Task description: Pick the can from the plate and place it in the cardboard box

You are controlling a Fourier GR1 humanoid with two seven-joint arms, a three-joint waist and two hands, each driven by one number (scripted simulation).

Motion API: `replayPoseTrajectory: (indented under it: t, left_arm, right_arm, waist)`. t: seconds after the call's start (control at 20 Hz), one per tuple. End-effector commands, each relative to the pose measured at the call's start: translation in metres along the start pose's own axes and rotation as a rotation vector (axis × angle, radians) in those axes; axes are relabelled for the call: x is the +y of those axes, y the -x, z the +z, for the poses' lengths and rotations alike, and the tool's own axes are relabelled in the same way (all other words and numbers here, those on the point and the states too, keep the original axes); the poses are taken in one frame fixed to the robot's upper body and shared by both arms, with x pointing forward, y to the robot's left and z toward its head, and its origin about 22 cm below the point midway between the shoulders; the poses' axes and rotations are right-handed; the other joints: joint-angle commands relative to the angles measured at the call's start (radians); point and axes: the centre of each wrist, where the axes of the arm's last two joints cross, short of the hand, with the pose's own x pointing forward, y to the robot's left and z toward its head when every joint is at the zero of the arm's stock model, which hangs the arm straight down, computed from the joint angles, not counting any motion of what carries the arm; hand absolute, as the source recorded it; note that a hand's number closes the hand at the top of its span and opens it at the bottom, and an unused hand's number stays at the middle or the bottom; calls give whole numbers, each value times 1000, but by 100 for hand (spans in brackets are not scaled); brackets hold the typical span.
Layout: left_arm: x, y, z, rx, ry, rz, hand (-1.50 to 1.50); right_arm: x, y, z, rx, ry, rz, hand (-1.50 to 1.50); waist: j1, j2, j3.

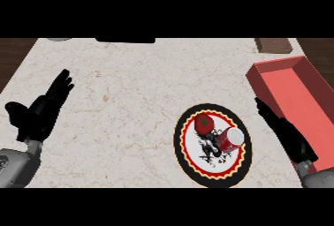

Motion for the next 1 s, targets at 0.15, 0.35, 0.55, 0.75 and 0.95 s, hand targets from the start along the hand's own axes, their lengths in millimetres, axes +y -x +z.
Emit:
replayPoseTrajectory:
  t: [0.15, 0.35, 0.55, 0.75, 0.95]
  left_arm:
    - [-15, -28, -5, -194, 119, -112, 0]
    - [-28, -32, -6, -257, 242, -144, 0]
    - [-26, -24, 4, -278, 242, -166, 0]
    - [-38, -28, -2, -291, 234, -155, 0]
    - [-38, -43, 0, -276, 229, -164, 0]
  right_arm:
    - [-53, -118, -16, -563, -73, -68, -150]
    - [-130, -159, 1, -695, -68, 214, -150]
    - [-140, -111, -9, -828, -159, 193, -150]
    - [-142, -112, -11, -925, -256, 411, -150]
    - [-153, -123, -7, -932, -320, 566, -150]
  waist:
    - [-8, 6, 24]
    - [-15, 22, 23]
    - [-5, 23, 24]
    - [-5, 25, 24]
    - [-9, 18, 23]
